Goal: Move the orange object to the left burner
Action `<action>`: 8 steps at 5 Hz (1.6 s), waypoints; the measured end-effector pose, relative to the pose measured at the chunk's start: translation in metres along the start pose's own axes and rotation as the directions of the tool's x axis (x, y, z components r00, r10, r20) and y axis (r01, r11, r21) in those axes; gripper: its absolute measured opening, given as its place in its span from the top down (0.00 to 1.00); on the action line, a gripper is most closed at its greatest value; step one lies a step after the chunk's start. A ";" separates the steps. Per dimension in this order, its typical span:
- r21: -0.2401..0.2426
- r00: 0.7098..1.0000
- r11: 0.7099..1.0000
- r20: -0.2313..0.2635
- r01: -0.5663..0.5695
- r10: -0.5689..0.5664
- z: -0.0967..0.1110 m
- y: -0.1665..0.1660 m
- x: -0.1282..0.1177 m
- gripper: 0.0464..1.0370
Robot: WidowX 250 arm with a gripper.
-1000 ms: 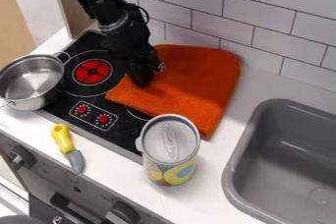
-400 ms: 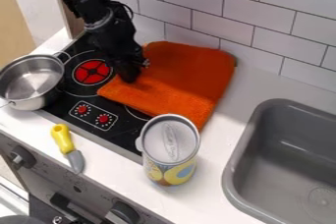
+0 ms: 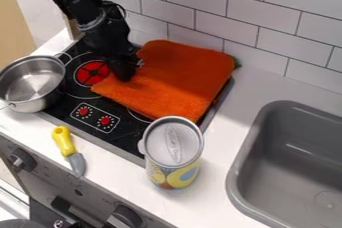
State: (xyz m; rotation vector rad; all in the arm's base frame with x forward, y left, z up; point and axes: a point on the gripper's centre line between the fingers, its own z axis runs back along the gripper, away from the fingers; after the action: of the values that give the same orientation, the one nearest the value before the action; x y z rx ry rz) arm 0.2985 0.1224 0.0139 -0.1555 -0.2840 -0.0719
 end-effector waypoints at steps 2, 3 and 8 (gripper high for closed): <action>0.030 0.999 0.999 0.021 -0.032 0.031 0.000 0.017 0.005 0.99; 0.043 0.999 0.998 0.021 -0.045 0.044 0.001 0.025 0.007 0.99; 0.111 0.985 0.980 -0.013 -0.168 0.170 0.012 0.066 -0.016 0.99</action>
State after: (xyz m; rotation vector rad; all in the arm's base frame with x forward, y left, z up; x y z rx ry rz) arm 0.2855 0.1898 0.0115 -0.0688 -0.2512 0.1105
